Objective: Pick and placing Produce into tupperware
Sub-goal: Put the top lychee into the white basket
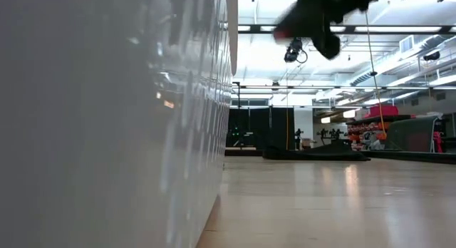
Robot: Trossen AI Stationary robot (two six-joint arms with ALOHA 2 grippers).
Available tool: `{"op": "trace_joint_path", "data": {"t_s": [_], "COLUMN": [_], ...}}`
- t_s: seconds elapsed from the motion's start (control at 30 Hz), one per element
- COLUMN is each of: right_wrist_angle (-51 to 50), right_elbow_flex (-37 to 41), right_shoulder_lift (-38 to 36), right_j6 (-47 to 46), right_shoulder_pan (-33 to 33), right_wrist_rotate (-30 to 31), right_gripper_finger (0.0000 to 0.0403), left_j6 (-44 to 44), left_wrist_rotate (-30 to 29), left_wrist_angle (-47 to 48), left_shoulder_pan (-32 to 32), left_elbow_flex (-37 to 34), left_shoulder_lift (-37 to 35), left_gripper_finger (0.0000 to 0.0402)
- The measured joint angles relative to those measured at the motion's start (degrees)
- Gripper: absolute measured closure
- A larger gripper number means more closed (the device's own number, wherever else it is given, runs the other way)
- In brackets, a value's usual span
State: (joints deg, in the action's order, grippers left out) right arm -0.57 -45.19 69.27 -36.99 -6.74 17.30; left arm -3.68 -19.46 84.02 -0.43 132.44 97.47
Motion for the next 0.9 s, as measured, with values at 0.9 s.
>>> {"op": "trace_joint_path", "data": {"t_s": [0.9], "right_wrist_angle": [8.7], "right_elbow_flex": [-25.7], "right_shoulder_lift": [27.7], "right_j6": [18.6], "right_shoulder_pan": [-18.3], "right_wrist_rotate": [-9.0], "right_gripper_finger": [0.0316], "left_j6": [-1.4], "left_wrist_rotate": [0.0], "left_wrist_angle": [-3.5], "left_shoulder_pan": [0.0], "left_elbow_flex": [0.0], "left_shoulder_lift": [0.0], "left_gripper_finger": [0.0258]}}
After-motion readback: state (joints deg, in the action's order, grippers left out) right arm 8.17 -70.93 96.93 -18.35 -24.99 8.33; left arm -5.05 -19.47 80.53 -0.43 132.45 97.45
